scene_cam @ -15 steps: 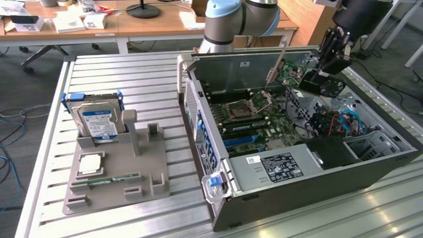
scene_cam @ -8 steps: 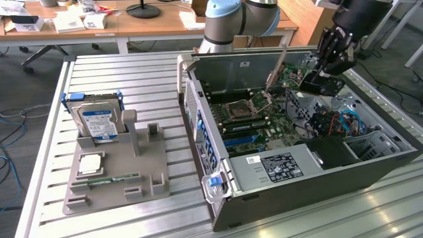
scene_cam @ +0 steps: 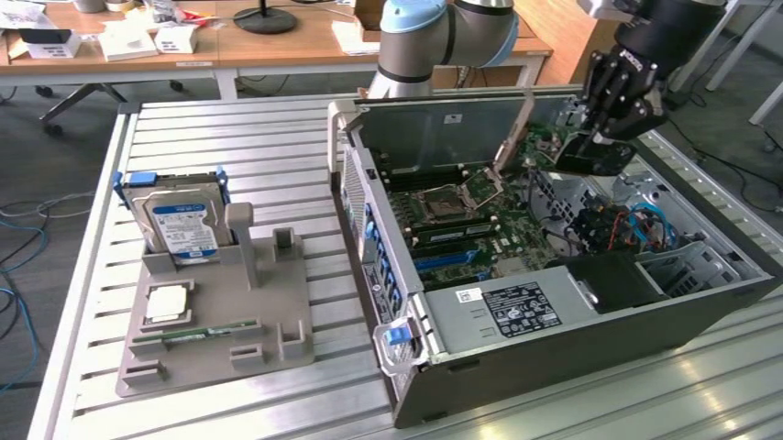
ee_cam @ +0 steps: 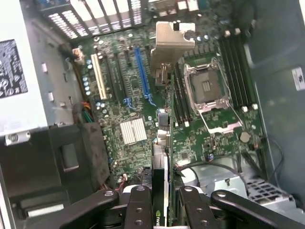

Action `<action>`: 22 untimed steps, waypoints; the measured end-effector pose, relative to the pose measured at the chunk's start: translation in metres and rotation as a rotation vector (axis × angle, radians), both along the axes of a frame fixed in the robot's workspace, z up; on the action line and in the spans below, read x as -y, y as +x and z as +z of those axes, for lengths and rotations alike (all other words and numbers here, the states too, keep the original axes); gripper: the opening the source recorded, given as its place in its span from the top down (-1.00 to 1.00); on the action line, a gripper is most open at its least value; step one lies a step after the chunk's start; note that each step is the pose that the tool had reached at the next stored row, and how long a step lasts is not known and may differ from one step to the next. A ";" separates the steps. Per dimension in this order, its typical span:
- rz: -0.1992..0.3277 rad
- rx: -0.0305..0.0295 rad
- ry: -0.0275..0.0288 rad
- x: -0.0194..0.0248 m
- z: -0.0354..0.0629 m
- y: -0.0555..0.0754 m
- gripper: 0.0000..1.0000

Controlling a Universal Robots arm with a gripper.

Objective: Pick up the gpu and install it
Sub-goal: 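Insert the gpu into the slot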

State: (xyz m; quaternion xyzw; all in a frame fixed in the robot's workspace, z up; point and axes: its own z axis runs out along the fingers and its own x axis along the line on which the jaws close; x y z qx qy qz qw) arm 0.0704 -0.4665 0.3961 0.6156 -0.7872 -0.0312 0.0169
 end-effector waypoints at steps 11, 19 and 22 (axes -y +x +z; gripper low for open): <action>0.135 0.0000 -0.0001 0.0000 -0.0011 0.000 0.47; 0.135 0.0307 -0.0021 -0.0003 -0.0015 -0.002 0.47; 0.135 0.0494 -0.0033 -0.0002 -0.0021 -0.005 0.47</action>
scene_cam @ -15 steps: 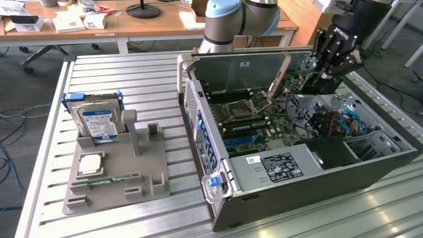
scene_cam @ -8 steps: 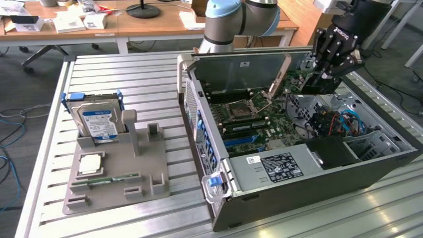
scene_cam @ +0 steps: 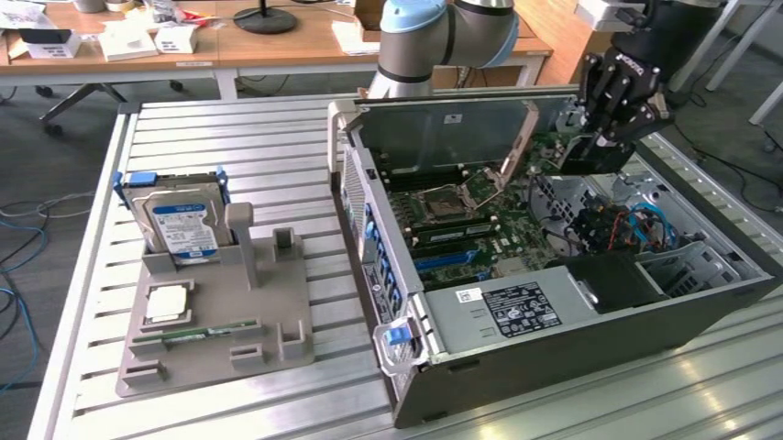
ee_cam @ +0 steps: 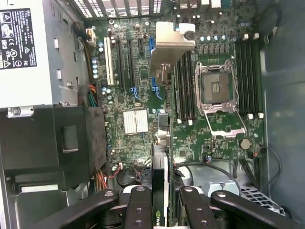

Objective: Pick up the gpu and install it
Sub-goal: 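Insert the gpu into the slot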

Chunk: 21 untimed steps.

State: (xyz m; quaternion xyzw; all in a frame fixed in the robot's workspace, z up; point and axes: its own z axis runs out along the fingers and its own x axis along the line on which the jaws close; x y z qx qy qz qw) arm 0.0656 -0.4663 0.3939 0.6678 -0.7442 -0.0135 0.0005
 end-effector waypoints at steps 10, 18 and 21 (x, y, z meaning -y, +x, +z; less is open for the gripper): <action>0.000 0.0445 -0.0001 -0.0027 -0.0054 -0.025 0.47; 0.000 0.0588 0.0000 -0.0105 -0.0107 -0.046 0.47; 0.000 0.0639 0.0000 -0.0112 -0.0109 -0.049 0.47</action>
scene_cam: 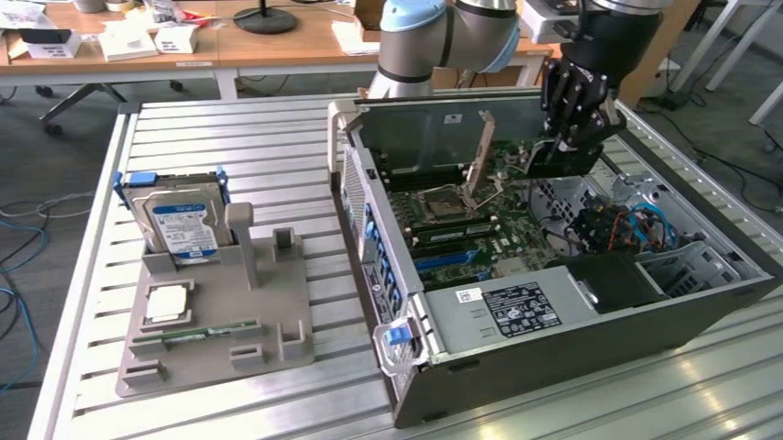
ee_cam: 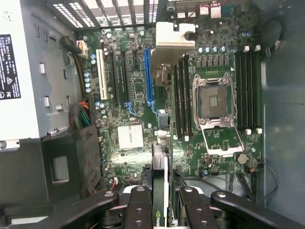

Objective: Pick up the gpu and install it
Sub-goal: 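Insert the gpu into the slot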

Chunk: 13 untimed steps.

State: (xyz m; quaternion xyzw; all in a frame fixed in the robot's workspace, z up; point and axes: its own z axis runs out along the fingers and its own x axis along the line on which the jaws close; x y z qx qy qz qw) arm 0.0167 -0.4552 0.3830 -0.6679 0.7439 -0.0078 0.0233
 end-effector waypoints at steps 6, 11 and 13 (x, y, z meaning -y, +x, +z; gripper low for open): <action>0.003 0.0100 -0.0001 -0.0002 0.0000 -0.001 0.47; 0.003 0.0100 -0.0001 -0.0003 -0.0001 -0.003 0.47; 0.003 0.0099 -0.0001 -0.0007 -0.0005 -0.006 0.47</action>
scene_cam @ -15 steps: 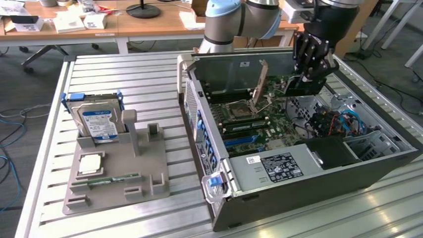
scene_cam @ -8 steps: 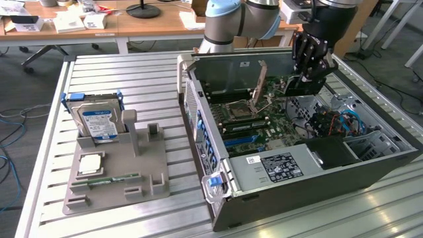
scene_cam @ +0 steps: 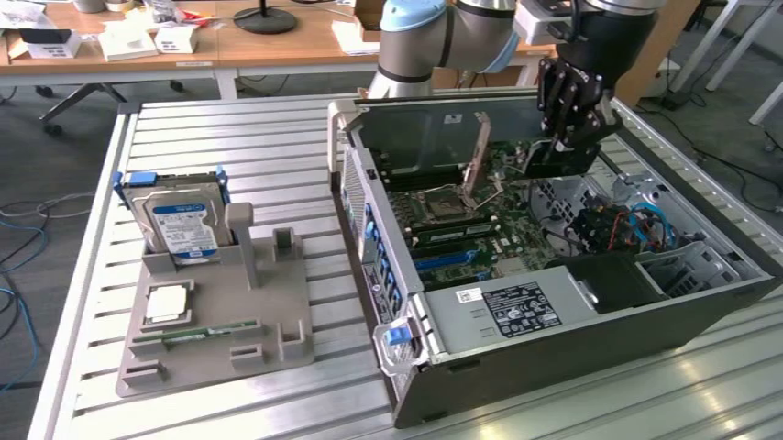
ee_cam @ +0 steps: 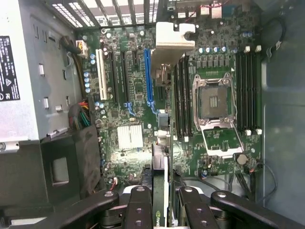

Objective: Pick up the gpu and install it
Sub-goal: 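Insert the gpu into the slot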

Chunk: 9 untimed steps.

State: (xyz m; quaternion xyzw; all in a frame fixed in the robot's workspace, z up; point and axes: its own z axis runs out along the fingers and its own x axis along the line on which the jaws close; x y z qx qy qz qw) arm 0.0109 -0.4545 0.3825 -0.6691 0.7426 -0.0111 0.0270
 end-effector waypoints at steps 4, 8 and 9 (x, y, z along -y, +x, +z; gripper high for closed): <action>0.000 0.0000 -0.0001 -0.0029 -0.0010 -0.014 0.47; 0.000 0.0001 0.0002 -0.0045 -0.0020 -0.027 0.47; 0.000 0.0001 0.0002 -0.0048 -0.0023 -0.031 0.47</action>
